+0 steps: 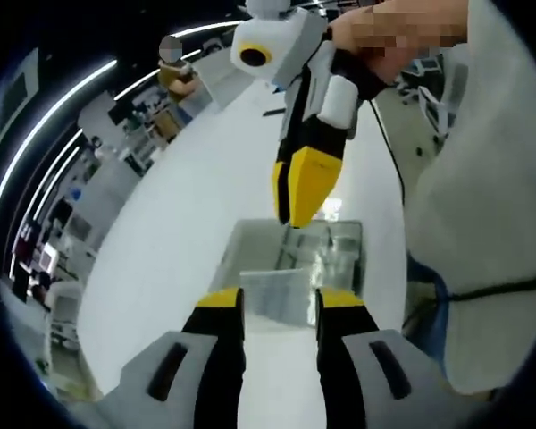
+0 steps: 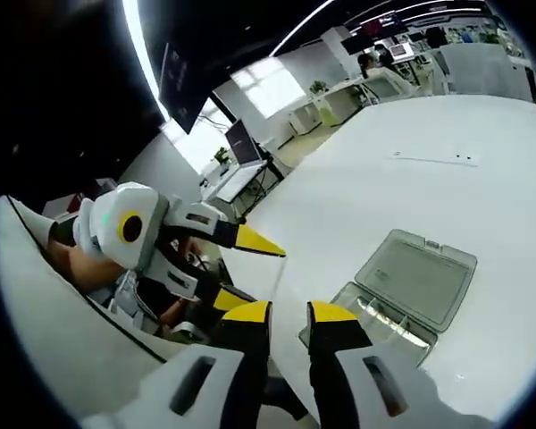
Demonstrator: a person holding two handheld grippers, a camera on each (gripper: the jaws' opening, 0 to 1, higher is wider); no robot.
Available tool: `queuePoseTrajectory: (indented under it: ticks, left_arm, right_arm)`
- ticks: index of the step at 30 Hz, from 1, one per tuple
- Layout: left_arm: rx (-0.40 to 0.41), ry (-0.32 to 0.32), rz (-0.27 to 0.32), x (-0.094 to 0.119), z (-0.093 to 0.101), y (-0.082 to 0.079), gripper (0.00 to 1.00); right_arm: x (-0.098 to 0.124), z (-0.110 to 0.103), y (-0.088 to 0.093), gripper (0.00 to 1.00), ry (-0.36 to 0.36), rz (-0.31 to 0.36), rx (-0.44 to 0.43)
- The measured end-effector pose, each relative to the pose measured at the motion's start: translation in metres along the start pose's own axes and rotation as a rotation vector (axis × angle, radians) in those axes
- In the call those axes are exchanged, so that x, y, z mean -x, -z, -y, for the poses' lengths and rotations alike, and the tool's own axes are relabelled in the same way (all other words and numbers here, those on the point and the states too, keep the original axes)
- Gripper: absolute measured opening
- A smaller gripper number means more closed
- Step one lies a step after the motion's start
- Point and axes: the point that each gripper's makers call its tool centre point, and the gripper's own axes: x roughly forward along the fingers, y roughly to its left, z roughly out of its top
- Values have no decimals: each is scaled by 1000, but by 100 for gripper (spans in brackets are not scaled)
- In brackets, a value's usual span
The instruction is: Insert the divider into the dual guide fixture by aligning both edges with the guide slots and pushing it downward to the bottom, including one-sided entry, uneven engagement, binding, and posture correction.
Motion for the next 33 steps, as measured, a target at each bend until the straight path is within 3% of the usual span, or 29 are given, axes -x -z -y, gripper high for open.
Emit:
queuePoseTrajectory:
  ticks: [16, 33]
  left_arm:
    - [-24, -5, 25, -6, 1, -14, 26]
    - [-32, -37, 62, -7, -11, -28, 26]
  right_arm:
    - [-3, -2, -4, 11, -16, 7, -50]
    - [3, 2, -12, 12, -8, 20, -98]
